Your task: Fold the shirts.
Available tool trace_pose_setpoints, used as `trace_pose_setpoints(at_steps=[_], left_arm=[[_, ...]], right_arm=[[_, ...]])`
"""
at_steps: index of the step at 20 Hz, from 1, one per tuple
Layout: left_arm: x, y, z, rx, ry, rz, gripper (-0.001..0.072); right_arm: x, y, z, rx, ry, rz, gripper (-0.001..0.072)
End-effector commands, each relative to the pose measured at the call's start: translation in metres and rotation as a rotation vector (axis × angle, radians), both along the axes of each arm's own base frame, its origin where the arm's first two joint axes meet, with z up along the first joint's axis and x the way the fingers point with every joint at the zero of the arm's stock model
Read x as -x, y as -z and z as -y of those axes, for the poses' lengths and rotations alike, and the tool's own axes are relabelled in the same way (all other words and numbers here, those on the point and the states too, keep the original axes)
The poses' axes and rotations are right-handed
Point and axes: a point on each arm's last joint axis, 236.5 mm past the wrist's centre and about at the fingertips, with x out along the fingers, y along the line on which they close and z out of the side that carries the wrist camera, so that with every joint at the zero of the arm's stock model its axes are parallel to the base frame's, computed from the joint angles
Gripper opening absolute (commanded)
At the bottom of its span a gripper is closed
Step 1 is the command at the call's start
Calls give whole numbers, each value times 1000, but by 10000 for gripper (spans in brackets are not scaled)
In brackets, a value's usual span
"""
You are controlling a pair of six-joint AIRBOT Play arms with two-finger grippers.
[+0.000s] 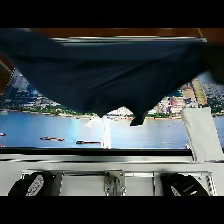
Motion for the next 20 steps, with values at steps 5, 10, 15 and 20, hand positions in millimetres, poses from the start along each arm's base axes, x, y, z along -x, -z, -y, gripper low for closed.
trace_pose_setpoints(at_steps=[5, 10, 15, 20], left_arm=[[92, -75, 0, -123, -187, 274, 36], [42, -2, -28, -218, -255, 2, 36], [-33, 126, -58, -135, -220, -328, 37], [-110, 265, -110, 16, -306, -569, 36]], right_arm=[[51, -42, 72, 36, 187, 15, 61], [3, 36, 82, 255, 297, -277, 61], [-89, 123, 68, 495, 373, -525, 61], [-206, 256, 16, 659, 297, -687, 61]])
